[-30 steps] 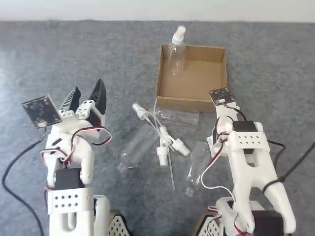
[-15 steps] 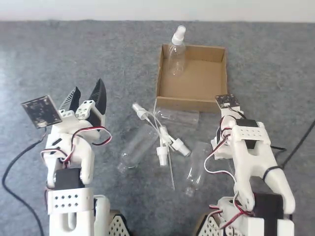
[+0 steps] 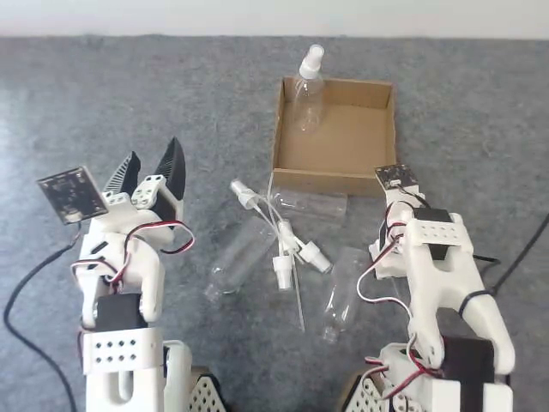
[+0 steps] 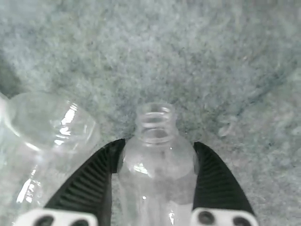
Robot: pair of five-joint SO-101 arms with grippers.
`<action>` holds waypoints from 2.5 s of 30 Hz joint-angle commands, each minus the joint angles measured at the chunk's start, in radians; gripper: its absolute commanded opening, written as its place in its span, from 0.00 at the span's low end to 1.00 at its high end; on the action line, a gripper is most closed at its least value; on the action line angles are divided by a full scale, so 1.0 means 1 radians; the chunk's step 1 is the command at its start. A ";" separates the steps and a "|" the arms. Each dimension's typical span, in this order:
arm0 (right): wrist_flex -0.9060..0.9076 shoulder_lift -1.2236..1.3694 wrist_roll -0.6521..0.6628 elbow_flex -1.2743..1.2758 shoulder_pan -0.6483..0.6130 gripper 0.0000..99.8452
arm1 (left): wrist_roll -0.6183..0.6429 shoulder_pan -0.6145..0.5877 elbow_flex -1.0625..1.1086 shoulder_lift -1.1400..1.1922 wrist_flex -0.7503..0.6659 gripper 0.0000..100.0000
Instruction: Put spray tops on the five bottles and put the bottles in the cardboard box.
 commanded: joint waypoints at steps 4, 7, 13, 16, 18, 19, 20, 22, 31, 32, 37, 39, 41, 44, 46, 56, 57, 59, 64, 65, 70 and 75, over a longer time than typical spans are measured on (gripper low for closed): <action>0.061 -0.203 0.014 -0.015 0.001 0.11 | -0.011 0.003 -0.013 0.011 -0.031 0.22; 0.140 -0.338 0.014 -0.015 -0.002 0.11 | -0.011 0.003 -0.013 0.011 -0.031 0.22; 0.268 -0.590 0.014 -0.012 -0.004 0.11 | -0.011 0.003 -0.013 0.011 -0.031 0.22; 0.317 -0.704 0.014 -0.012 -0.004 0.11 | -0.011 0.003 -0.013 0.011 -0.031 0.22; 0.338 -0.771 0.012 -0.012 -0.004 0.10 | -0.011 0.003 -0.013 0.011 -0.031 0.22; 0.349 -0.802 0.012 -0.012 -0.004 0.10 | -0.011 0.003 -0.013 0.011 -0.031 0.22; 0.361 -0.831 0.012 -0.012 -0.004 0.10 | -0.011 0.003 -0.013 0.011 -0.031 0.22; 0.377 -0.885 0.011 -0.012 -0.007 0.10 | -0.011 0.003 -0.013 0.011 -0.031 0.22; 0.384 -1.053 -0.203 -0.011 -0.142 0.10 | -0.011 0.003 -0.013 0.011 -0.031 0.22; 0.383 -1.066 -0.213 -0.011 -0.163 0.10 | -0.011 0.003 -0.013 0.011 -0.031 0.22; 0.323 -1.098 -0.290 -0.011 -0.245 0.10 | -0.011 0.003 -0.013 0.011 -0.031 0.22; 0.286 -1.095 -0.308 -0.011 -0.266 0.10 | -0.011 0.003 -0.013 0.011 -0.031 0.22; 0.245 -1.092 -0.325 -0.002 -0.278 0.10 | -0.011 0.003 -0.013 0.011 -0.031 0.22; 0.133 -1.101 -0.342 0.072 -0.297 0.10 | -0.011 0.003 -0.013 0.011 -0.031 0.22; 0.039 -1.101 -0.342 0.138 -0.306 0.10 | -0.011 0.003 -0.013 0.011 -0.031 0.22; -0.292 -1.101 -0.342 0.295 -0.308 0.10 | -0.011 0.003 -0.013 0.011 -0.031 0.22; -0.309 -1.101 -0.342 0.304 -0.308 0.10 | -0.011 0.003 -0.013 0.011 -0.031 0.22; -0.355 -1.101 -0.342 0.334 -0.308 0.10 | -0.011 0.003 -0.013 0.011 -0.031 0.22; -0.530 -1.102 -0.342 0.463 -0.298 0.10 | -0.011 0.003 -0.013 0.011 -0.031 0.22; -0.564 -1.102 -0.342 0.488 -0.294 0.10 | -0.011 0.003 -0.013 0.011 -0.031 0.22; -0.647 -1.102 -0.342 0.548 -0.209 0.10 | -0.011 0.025 -0.015 0.008 -0.026 0.22; -0.644 -1.102 -0.342 0.552 -0.133 0.10 | -0.101 0.089 -0.015 0.008 -0.021 0.22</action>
